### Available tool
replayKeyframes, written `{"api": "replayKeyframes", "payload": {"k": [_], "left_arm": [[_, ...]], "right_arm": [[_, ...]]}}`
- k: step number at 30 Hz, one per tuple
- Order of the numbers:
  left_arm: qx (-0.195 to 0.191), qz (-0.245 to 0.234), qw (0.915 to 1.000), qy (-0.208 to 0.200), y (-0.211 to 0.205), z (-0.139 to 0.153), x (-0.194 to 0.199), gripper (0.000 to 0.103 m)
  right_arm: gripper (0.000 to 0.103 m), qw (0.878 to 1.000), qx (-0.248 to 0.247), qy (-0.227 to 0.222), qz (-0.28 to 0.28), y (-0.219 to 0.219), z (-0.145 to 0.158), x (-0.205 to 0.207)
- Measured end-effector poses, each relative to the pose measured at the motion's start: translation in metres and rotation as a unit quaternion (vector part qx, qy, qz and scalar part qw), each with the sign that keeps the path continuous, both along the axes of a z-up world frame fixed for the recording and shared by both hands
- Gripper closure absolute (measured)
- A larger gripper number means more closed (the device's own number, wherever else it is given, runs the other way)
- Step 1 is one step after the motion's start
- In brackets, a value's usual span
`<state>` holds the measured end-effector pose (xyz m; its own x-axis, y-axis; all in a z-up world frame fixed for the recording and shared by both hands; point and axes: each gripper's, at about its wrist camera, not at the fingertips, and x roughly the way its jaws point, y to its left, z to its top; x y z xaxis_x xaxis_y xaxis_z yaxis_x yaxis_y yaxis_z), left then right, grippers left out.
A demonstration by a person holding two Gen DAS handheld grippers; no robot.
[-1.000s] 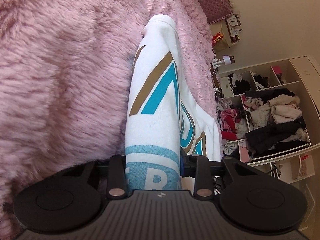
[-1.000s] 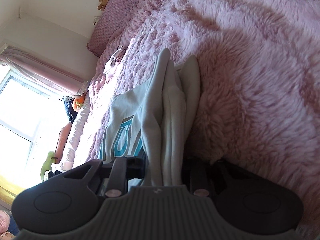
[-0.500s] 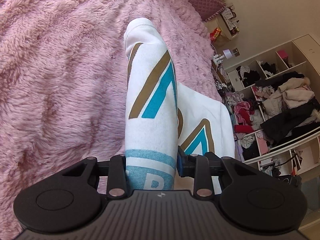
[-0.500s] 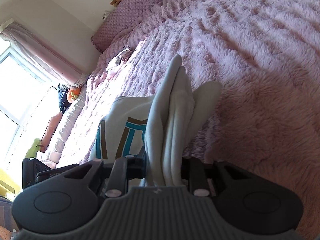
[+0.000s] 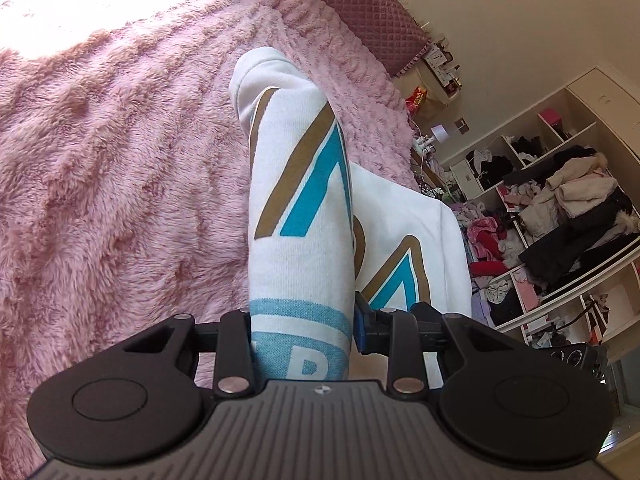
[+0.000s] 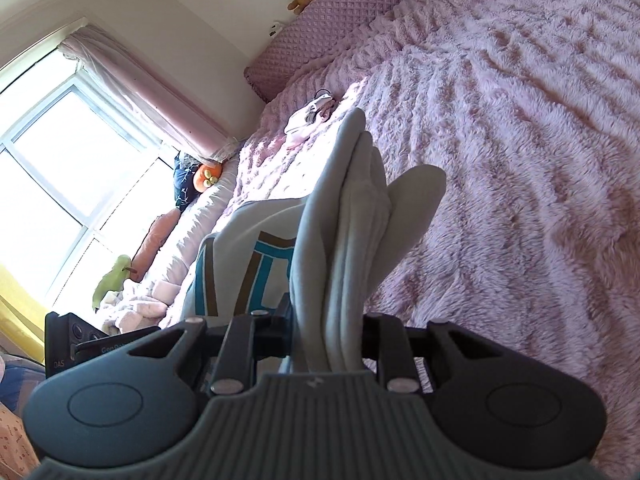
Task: Fold small clothes
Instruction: 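Fold the held end over onto the strip with both grippers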
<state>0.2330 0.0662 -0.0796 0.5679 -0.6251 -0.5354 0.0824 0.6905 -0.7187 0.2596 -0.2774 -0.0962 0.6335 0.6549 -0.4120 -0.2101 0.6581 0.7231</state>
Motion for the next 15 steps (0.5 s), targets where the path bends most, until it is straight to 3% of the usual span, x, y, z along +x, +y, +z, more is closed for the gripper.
{"api": "replayKeyframes", "payload": {"k": [9,15], "left_arm": [[0.003,0.017,0.9996,0.021,0.045,-0.03,-0.029,0.068],[0.012,0.021,0.999,0.037,0.056,-0.066,-0.027,0.068]], "right_arm": [[0.085,0.999,-0.019,0.021,0.035,0.056,-0.022,-0.028],[0.085,0.997,-0.047,0.046,0.039,0.071,-0.062,-0.023]]}}
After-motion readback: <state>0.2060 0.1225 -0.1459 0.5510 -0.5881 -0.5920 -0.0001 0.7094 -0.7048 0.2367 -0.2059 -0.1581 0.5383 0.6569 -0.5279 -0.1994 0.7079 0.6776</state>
